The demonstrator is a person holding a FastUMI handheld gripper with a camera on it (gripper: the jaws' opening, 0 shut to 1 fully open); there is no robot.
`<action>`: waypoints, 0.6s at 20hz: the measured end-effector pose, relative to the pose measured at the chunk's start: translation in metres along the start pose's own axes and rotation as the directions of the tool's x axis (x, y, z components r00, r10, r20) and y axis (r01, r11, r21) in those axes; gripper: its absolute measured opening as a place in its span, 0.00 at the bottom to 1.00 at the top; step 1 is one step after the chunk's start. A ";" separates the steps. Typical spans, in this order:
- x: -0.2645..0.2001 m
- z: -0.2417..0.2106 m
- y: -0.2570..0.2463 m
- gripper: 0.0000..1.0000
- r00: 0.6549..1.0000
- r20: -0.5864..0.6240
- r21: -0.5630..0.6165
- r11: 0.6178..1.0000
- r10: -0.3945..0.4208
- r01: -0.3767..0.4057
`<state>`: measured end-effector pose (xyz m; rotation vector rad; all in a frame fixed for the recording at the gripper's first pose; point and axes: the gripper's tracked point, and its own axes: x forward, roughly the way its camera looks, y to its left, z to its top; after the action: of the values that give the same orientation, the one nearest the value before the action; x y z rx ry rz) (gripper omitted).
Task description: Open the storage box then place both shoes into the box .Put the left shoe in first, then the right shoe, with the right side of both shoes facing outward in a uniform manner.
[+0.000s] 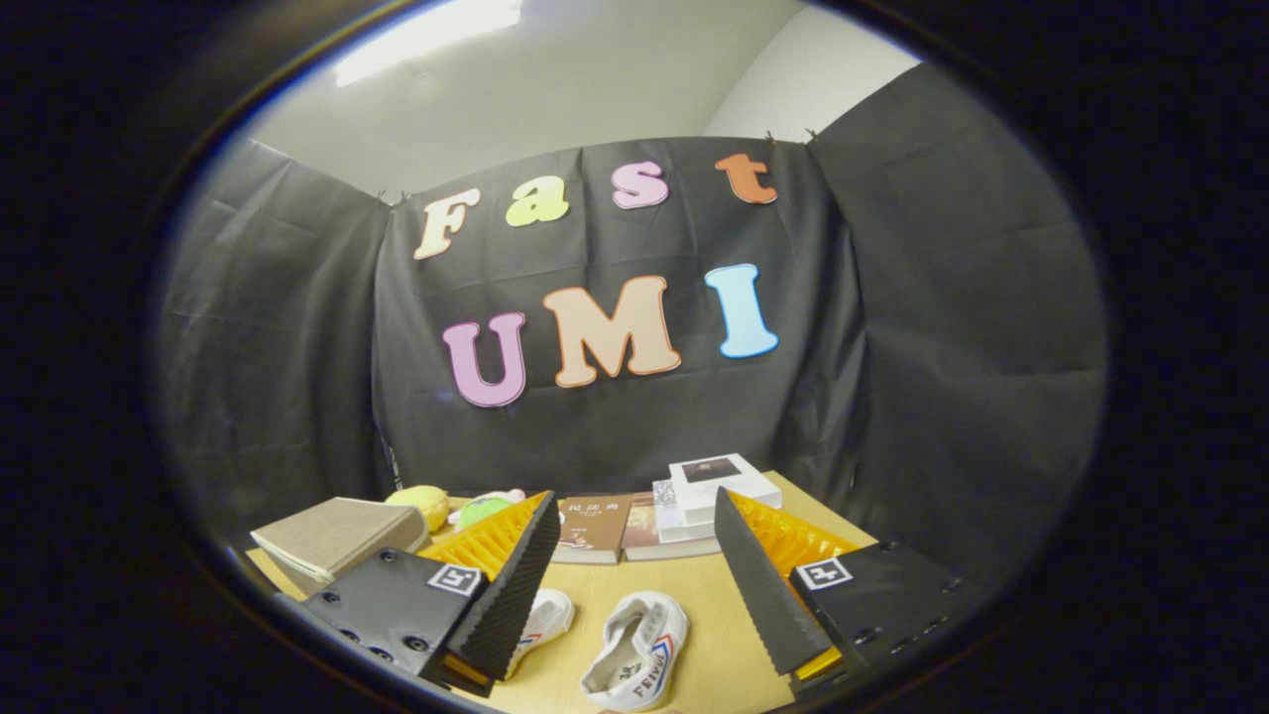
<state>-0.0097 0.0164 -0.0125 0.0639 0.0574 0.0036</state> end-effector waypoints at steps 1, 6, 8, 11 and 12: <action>0.000 0.001 0.004 1.00 1.000 -0.003 0.010 1.000 0.004 -0.004; -0.010 -0.006 0.039 1.00 0.997 -0.053 0.110 0.992 0.063 -0.057; -0.013 -0.007 0.056 1.00 0.995 -0.057 0.158 0.985 0.082 -0.072; -0.014 -0.023 0.088 1.00 0.985 -0.092 0.257 0.959 0.144 -0.116; -0.014 -0.033 0.102 1.00 0.977 -0.117 0.299 0.944 0.178 -0.136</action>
<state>-0.0256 0.1203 -0.0384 0.3623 0.1959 0.1605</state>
